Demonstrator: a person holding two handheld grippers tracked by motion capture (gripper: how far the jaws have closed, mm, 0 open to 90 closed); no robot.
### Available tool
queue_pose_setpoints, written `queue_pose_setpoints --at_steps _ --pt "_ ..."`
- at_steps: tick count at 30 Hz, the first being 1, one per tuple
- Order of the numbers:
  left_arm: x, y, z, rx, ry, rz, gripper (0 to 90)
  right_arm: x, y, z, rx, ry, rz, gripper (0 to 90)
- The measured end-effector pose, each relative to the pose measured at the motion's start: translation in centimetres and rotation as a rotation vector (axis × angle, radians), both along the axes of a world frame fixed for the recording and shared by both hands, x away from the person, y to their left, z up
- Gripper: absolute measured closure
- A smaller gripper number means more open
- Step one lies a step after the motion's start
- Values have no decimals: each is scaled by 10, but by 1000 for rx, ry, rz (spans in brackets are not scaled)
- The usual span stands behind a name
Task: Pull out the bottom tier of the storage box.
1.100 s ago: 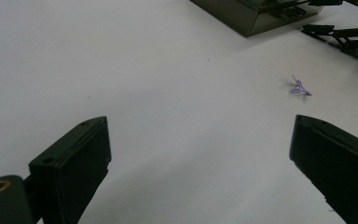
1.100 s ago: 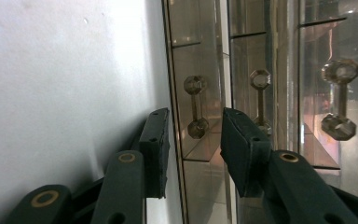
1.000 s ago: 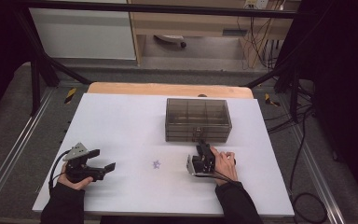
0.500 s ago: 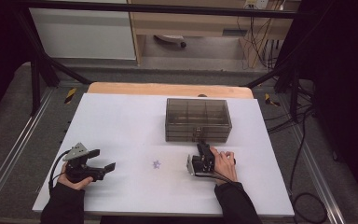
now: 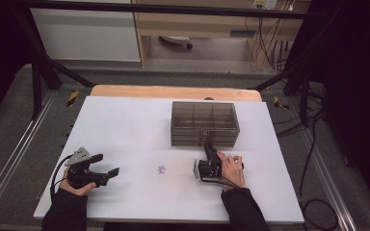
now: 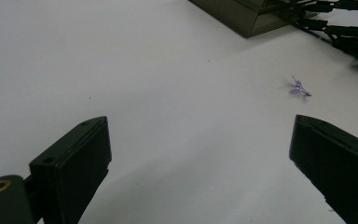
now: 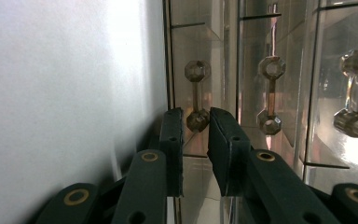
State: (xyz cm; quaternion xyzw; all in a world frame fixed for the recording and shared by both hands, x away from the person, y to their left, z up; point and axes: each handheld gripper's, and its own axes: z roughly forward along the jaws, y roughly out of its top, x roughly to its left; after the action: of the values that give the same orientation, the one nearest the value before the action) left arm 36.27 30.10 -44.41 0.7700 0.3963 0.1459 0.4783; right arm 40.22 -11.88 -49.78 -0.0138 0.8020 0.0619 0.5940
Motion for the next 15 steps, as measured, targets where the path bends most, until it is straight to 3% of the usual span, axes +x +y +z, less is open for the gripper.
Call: queue_pose_setpoints --at_steps 15 --pt "0 0 0 0 1 1 49 0 1 0 -17 -16 15 801"
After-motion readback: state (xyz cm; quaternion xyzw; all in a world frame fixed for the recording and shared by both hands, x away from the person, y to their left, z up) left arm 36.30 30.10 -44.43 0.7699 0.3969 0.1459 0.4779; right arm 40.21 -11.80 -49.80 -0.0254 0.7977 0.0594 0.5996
